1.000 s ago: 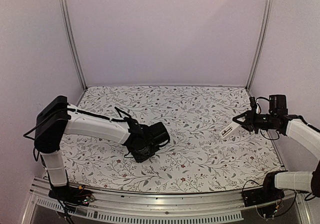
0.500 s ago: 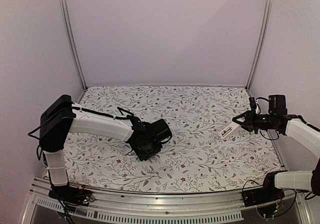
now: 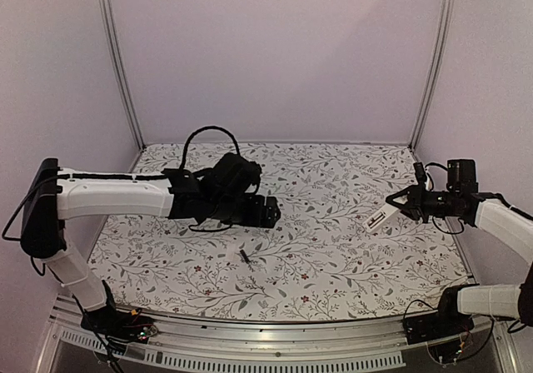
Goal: Load the batteries into the remote control
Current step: Place the battery at the center of the board, then pick up the battery from the center of the board.
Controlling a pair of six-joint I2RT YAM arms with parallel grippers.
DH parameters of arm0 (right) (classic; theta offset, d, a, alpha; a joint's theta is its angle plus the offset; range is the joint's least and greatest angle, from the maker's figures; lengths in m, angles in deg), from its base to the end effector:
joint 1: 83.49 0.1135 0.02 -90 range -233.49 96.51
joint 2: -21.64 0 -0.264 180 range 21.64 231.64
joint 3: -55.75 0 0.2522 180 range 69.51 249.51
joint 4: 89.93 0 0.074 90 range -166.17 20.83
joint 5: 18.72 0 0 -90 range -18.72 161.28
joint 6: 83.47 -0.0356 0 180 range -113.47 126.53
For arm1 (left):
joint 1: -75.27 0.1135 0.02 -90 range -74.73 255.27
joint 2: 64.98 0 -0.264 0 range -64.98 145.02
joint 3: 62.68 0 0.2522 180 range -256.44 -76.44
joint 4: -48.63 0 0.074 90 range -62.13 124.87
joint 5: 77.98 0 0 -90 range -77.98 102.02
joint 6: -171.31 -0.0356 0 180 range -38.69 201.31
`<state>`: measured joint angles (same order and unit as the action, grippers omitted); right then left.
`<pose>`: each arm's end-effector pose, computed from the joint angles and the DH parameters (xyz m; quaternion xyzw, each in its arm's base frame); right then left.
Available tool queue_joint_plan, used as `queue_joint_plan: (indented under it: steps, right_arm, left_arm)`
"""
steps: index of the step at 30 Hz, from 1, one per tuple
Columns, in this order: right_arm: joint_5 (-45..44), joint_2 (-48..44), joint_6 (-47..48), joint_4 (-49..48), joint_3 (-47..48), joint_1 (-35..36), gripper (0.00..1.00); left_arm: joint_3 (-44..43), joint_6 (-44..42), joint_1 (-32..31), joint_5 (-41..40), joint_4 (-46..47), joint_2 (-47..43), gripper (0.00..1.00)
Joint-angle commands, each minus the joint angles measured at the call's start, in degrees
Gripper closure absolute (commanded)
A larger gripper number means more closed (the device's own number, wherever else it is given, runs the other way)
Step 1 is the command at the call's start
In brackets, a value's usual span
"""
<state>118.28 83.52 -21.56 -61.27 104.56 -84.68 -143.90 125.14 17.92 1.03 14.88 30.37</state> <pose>0.2151 0.0216 0.2239 0.0538 0.8509 0.4411 0.2801 0.2012 -0.3013 0.2340 0.0752 0.9265 -0.2196 0.2961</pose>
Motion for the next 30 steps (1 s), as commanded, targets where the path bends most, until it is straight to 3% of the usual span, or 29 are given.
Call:
queue_joint_plan:
  steps: [1,7,12,20,30]
  right_arm:
    - [2.22,-1.54,-0.36,-1.43,-0.51,-0.13,1.0]
    - [3.38,-1.96,-0.51,-1.61,-0.46,-0.2,1.0]
    - [4.1,-2.03,-0.4,-1.72,-0.42,-0.11,1.0]
    - [4.92,-1.19,-0.54,-2.43,-0.59,-0.08,1.0]
    - [4.98,-1.29,-0.47,-2.49,-1.47,-0.05,1.0]
  left_arm:
    - [0.6,-35.74,2.57,8.03,1.2,-2.83,0.1]
    - [5.8,-62.13,3.9,14.86,-3.68,-4.51,0.04]
    - [7.05,-73.92,4.84,15.09,-9.16,-4.8,0.06]
    - [3.6,-82.7,5.97,19.1,-15.53,1.83,0.14]
    - [1.9,-87.66,6.04,18.29,-14.3,7.06,0.22]
